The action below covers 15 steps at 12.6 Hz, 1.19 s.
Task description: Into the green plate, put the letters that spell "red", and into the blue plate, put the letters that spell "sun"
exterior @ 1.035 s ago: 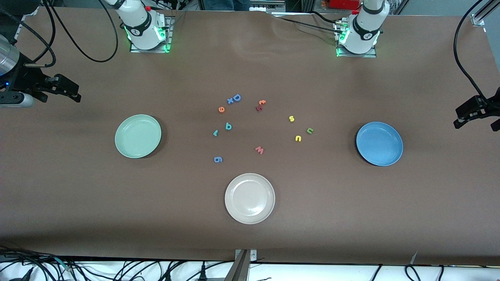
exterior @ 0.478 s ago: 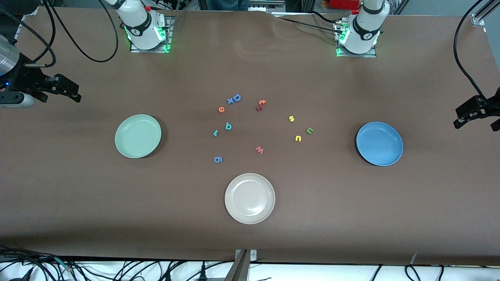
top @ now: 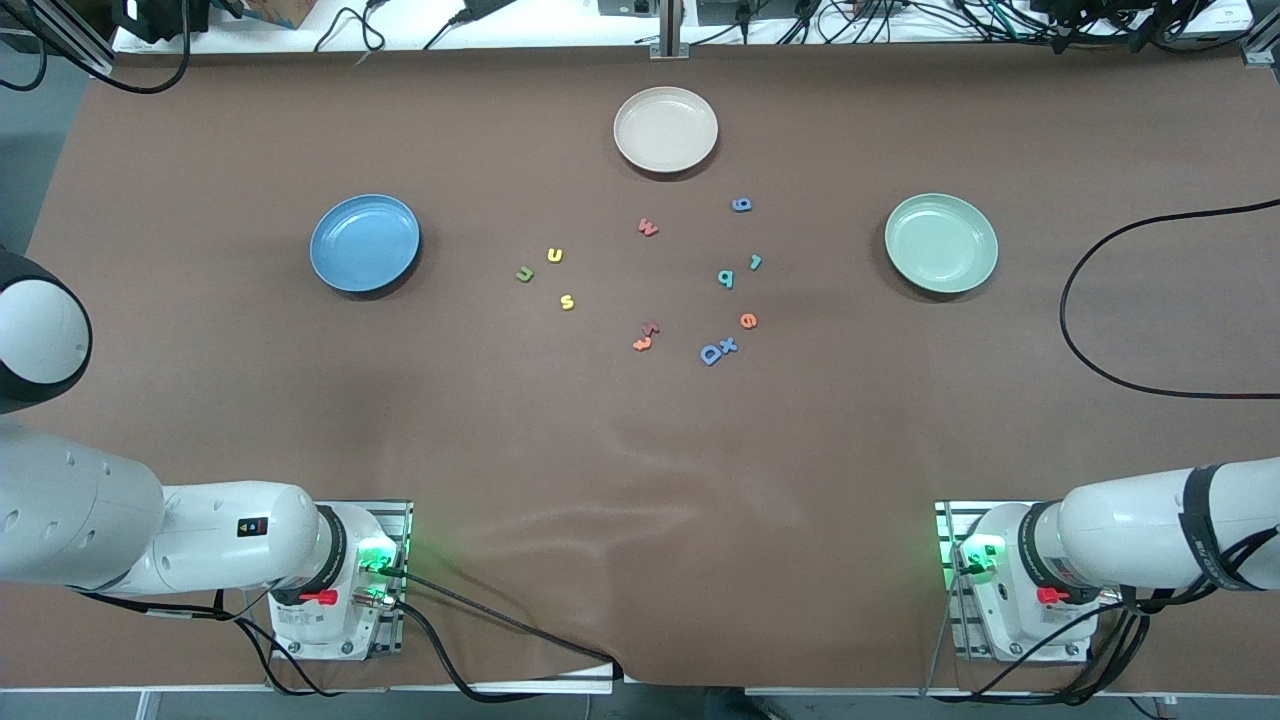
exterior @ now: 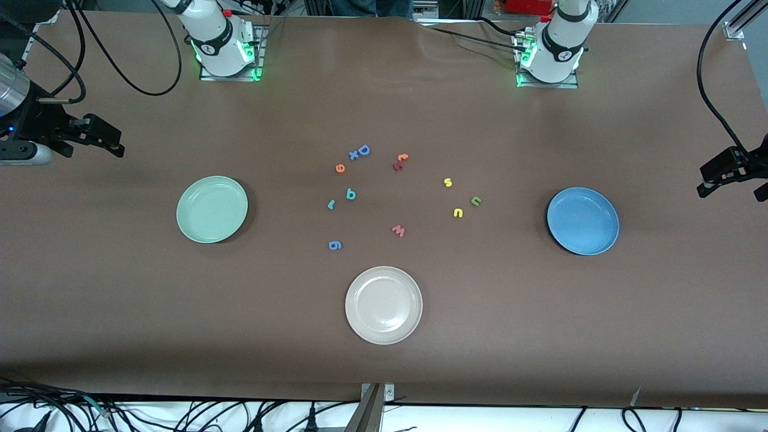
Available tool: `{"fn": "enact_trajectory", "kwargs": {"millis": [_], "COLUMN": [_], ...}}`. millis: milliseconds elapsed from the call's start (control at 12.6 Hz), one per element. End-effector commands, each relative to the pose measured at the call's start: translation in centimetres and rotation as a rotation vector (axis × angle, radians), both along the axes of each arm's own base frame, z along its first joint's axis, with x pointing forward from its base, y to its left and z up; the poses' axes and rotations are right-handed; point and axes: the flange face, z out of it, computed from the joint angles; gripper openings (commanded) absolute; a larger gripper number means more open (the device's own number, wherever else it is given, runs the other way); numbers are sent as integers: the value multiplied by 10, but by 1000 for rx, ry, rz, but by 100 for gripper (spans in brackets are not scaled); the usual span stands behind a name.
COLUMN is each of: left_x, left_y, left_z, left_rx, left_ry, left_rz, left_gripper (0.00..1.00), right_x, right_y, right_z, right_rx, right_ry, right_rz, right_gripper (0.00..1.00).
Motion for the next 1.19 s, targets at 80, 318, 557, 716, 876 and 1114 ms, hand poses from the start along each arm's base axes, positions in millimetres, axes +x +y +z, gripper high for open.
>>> {"fn": "enact_trajectory", "kwargs": {"millis": [80, 318, 557, 716, 876, 1114], "left_x": [1, 2, 2, 2, 2, 2], "left_y": [5, -2, -1, 1, 0, 0], "left_z": [9, 13, 19, 19, 20, 21], "left_rx": [-24, -20, -20, -20, -12, -15], "left_ry": [-3, -10, -19, -19, -20, -23], "left_rz": [6, -3, -2, 2, -1, -1], "left_gripper": [100, 100, 100, 100, 100, 100], "right_x": [0, 0, 0, 1, 1, 1], "right_y": [-1, -1, -1, -1, -1, -1], "right_z": [4, 5, 4, 4, 4, 4], "right_rx": [-5, -5, -5, -5, -6, -5], "right_ry": [-1, -4, -3, -6, -6, -6], "right_rz": [12, 12, 12, 12, 12, 12], "right_gripper": [100, 100, 100, 100, 100, 100]}}
